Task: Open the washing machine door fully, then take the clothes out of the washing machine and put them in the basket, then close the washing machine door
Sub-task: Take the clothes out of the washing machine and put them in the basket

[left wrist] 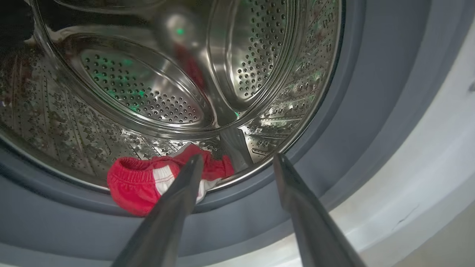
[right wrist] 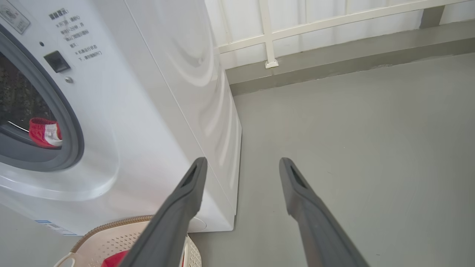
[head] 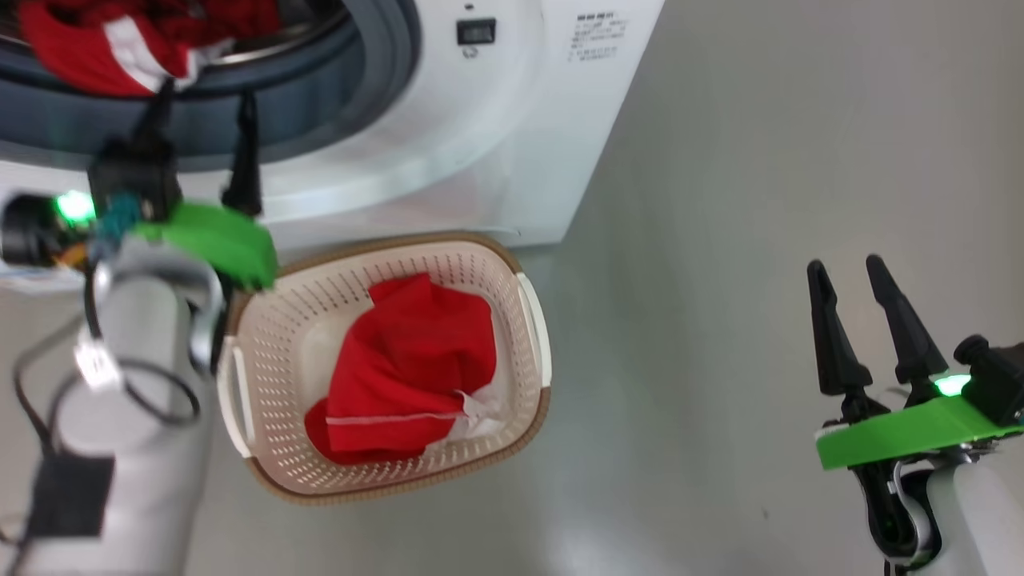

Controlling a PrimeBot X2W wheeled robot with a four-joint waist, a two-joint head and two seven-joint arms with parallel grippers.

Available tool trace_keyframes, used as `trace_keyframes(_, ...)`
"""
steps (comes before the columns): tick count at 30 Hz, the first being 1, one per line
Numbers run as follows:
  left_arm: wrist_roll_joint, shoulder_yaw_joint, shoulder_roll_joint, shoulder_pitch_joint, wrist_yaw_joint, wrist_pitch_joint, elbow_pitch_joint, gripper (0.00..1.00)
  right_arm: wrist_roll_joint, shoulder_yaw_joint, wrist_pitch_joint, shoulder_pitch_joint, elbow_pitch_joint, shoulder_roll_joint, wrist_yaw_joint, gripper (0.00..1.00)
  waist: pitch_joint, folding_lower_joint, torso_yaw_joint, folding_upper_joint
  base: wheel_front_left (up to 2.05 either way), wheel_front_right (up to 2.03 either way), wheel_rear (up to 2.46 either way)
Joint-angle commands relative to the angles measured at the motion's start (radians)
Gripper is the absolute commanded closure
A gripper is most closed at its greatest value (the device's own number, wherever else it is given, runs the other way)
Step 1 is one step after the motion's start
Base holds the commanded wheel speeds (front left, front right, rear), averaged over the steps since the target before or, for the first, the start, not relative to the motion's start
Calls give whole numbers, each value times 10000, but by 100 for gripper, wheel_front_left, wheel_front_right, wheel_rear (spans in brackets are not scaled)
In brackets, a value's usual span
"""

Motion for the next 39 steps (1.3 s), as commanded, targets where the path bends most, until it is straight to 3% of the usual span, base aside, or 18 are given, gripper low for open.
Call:
trace_keyframes(1,233,175,492,-415,103,69,154,0,21,157,-63,-150,-260,-59,65,0,539,0,-277,0,0,0,0)
trace_keyframes(15,882,-345,1540,-3294,521,183,4122,0,87,206,-63,-610,-314,166,65,0,1376,0,-788,0,0,0,0)
trace_keyframes(23,1283,-793,1877,-4150,1014,268,5196,0,87,273,-63,-712,-360,232,65,0,1642,0,-865,0,0,0,0)
trace_keyframes(34,1444,-1180,2223,-4616,1215,456,5656,0,97,436,-63,-807,-349,273,65,0,1746,0,-960,0,0,0,0)
trace_keyframes(35,1446,-1208,2240,-4624,1215,490,5676,8,102,452,-63,-817,-344,272,65,0,1748,0,-969,0,0,0,0)
trace_keyframes(36,1434,-1223,2253,-4632,1223,505,5693,27,107,468,-63,-829,-338,270,65,0,1749,0,-977,0,0,0,0)
trace_keyframes(37,1434,-1223,2253,-4632,1223,505,5693,27,107,468,-63,-829,-338,270,65,0,1749,0,-977,0,0,0,0)
trace_keyframes(38,1424,-1237,2264,-4641,1245,494,5705,58,110,485,-63,-840,-330,269,65,0,1748,0,-984,0,0,0,0)
trace_keyframes(39,1417,-1257,2274,-4646,1264,468,5716,78,108,497,-63,-848,-326,274,65,0,1742,0,-991,0,0,0,0)
